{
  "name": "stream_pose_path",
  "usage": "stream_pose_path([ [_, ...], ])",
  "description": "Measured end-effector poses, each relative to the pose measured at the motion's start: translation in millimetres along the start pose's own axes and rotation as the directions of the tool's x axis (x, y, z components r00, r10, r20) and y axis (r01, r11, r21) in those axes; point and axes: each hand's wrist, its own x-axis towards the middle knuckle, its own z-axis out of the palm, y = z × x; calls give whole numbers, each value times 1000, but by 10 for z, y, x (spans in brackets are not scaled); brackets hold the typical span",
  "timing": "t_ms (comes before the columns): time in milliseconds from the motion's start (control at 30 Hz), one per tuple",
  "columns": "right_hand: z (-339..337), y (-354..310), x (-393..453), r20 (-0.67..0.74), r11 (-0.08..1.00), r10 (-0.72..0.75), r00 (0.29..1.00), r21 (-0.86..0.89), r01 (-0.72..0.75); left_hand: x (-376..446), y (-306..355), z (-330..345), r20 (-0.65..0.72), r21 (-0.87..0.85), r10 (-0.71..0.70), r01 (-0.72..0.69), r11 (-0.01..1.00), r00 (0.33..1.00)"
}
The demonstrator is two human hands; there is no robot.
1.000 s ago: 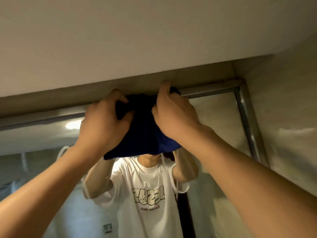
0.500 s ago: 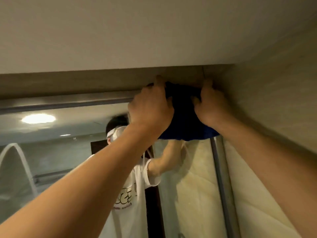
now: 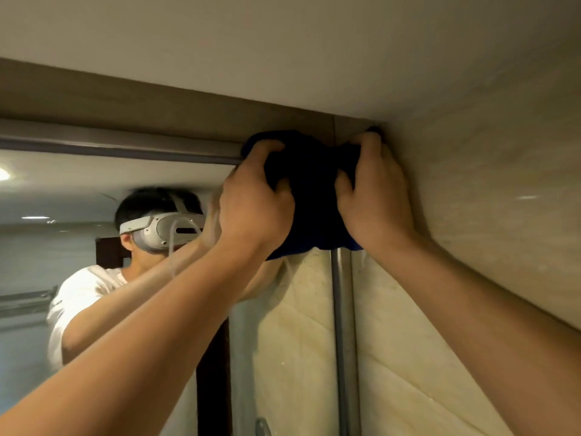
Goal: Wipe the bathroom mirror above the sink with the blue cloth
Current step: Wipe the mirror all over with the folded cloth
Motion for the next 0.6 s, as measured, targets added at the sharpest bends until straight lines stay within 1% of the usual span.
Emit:
stream_pose_path([
  [67,-25,-23,48,-52,988,-52,997,-146,44,-8,18,65,3,-83,3,-3,997,1000],
  [133,-31,-7,116,-48,939,-133,990,-326,110,-3,37,223,-1,-120,-3,3,993,1000],
  [200,-7,32,175,56,842,-230,972,-489,228,-47,82,400,-9,-122,-22,21,992,1000],
  [267,3,99,229,182,739,-289,940,-581,340,-110,104,551,-32,-153,-27,22,988,999],
  [300,-8,109,260,222,709,-295,929,-601,369,-134,102,608,-40,-162,-21,15,987,999],
  [367,-25,105,327,248,680,-314,916,-615,400,-148,76,685,-50,-154,-6,-2,988,999],
  [467,-9,86,365,264,665,-333,905,-615,424,-148,40,763,-66,-169,-22,11,986,998],
  [533,22,101,371,270,655,-343,900,-618,435,-170,63,825,-55,-123,-15,8,992,998],
  [600,35,111,399,273,648,-362,892,-614,451,-168,89,853,-45,-117,-28,22,993,999],
])
